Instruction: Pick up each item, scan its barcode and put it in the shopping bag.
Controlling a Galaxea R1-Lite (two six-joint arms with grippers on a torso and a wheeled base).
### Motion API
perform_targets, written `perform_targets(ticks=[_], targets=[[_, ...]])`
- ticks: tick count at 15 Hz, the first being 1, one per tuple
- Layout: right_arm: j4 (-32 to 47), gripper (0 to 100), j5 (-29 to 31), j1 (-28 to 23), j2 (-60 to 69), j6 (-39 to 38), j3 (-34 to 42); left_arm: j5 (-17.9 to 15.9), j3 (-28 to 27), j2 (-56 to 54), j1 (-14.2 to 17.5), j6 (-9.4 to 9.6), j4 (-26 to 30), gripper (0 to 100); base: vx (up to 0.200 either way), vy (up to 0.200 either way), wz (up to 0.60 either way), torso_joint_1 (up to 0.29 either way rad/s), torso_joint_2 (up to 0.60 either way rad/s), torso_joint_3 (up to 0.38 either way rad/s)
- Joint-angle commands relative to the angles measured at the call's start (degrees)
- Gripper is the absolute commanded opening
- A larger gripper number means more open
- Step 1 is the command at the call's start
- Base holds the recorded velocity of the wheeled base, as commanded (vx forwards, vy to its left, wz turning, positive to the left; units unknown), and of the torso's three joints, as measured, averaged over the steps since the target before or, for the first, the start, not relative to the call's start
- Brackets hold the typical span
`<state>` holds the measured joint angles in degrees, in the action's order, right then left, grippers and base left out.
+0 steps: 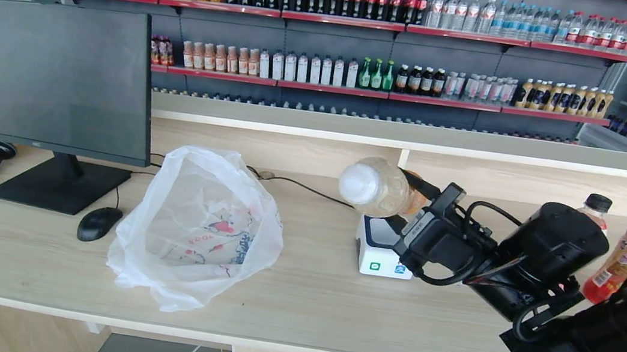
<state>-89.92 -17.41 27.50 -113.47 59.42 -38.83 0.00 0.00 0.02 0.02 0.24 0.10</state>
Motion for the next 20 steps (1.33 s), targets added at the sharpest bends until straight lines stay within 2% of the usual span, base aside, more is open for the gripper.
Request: perform_targets(ticks=[1,3,6,11,15,20], targets=[[-0.08,0,-1.58,-1.31,-1.93,2.02,-0.28,0.0,0.0,-0.02,0.06,0.02,-0.01,100,0.0,0.0,0.0,0.0,0.0,0.0],[-0.08,0,-3.6,-3.68,-1.84,4.39,-0.02,0.0,0.0,-0.02,-0.02,0.02,-0.01,100,0.0,0.0,0.0,0.0,0.0,0.0],[-0.08,0,-5.44,-3.68,-2.46,6.76,0.68,0.0,0.0,-0.02,-0.02,0.02,-0.01,100,0.0,0.0,0.0,0.0,0.0,0.0],[-0.08,0,-12.65,-4.21,-6.41,13.8,0.07,0.0,0.0,-0.02,0.06,0.02,-0.01,100,0.0,0.0,0.0,0.0,0.0,0.0],[-0.08,0,-16.52,-6.41,-8.7,16.08,-0.72,0.0,0.0,-0.02,0.06,0.02,-0.01,100,0.0,0.0,0.0,0.0,0.0,0.0],[-0.08,0,-18.19,-7.11,-9.14,16.61,-0.99,0.0,0.0,-0.02,-0.02,0.02,-0.01,100,0.0,0.0,0.0,0.0,0.0,0.0]])
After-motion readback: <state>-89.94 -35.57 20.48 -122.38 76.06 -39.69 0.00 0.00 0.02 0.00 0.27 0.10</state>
